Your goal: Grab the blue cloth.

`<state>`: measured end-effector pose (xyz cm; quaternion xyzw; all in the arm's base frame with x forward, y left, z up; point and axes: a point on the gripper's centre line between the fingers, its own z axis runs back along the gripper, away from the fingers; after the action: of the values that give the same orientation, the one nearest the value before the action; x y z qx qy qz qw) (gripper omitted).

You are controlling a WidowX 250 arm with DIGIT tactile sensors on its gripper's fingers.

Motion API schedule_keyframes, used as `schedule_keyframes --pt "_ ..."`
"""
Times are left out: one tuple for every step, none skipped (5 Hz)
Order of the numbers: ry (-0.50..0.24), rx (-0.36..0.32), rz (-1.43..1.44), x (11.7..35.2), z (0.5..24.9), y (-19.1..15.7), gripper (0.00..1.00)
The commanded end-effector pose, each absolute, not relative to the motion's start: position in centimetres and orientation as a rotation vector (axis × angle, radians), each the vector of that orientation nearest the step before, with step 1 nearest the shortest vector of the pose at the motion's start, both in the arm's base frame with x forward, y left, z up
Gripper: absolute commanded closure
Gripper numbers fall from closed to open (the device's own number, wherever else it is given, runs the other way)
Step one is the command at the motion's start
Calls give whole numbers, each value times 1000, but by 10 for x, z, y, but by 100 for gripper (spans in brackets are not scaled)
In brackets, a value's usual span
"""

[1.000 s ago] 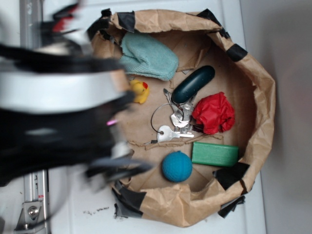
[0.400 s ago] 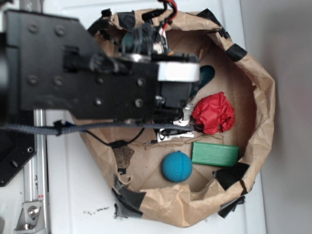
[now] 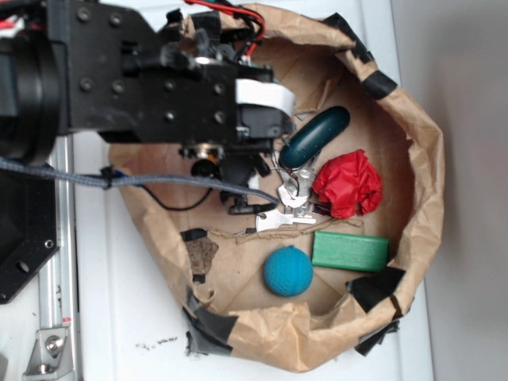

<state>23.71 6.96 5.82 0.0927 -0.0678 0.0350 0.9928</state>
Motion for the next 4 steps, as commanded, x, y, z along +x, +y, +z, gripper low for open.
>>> schedule_keyframes --pt "-136 204 95 243 64 116 0" --pt "-100 209 74 249 57 118 0" --pt "-105 203 109 252 55 125 0" --pt "-117 178 147 255 53 123 0"
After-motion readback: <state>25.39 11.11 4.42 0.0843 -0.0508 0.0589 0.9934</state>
